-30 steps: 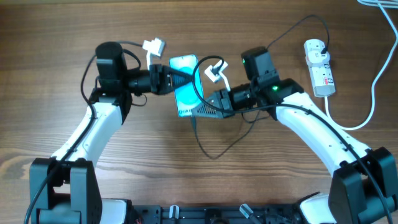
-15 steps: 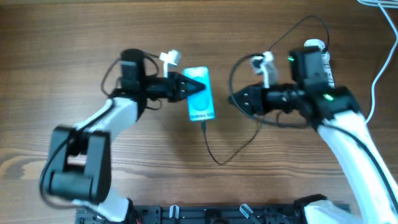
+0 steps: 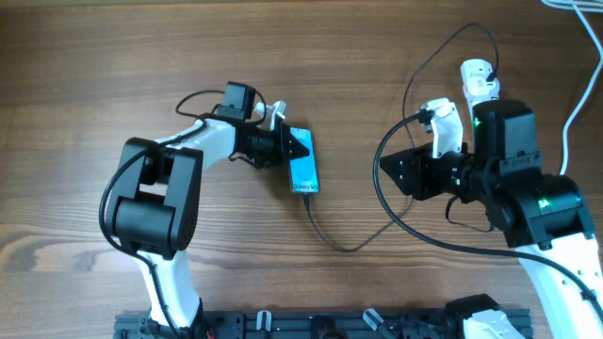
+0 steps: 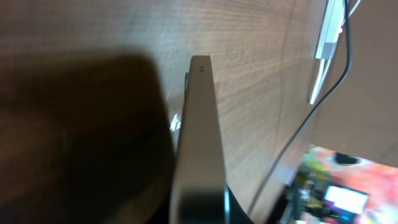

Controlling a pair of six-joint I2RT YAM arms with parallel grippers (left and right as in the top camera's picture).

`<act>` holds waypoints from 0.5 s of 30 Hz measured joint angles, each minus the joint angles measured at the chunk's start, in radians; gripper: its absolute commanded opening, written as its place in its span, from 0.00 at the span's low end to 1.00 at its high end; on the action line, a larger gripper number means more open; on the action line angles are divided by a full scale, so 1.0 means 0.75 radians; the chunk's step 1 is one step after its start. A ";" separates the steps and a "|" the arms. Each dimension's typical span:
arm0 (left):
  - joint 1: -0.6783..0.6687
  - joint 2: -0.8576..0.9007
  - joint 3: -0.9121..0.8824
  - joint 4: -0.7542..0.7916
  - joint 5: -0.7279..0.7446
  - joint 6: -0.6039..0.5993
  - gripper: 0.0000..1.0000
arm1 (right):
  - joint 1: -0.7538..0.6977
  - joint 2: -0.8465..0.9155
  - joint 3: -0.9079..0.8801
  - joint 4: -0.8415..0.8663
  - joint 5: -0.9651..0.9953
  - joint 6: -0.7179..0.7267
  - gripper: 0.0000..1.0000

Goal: Plug charger to phone and switch on socket
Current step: 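Lower the phone flat onto the table with the left gripper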

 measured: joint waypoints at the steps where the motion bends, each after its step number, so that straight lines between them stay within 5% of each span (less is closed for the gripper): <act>1: -0.002 0.000 0.008 0.014 -0.016 0.020 0.05 | 0.000 0.000 -0.001 0.000 0.000 0.000 0.44; 15: -0.003 0.029 0.021 0.073 -0.020 0.113 0.14 | 0.000 0.000 -0.001 -0.001 0.019 0.000 0.45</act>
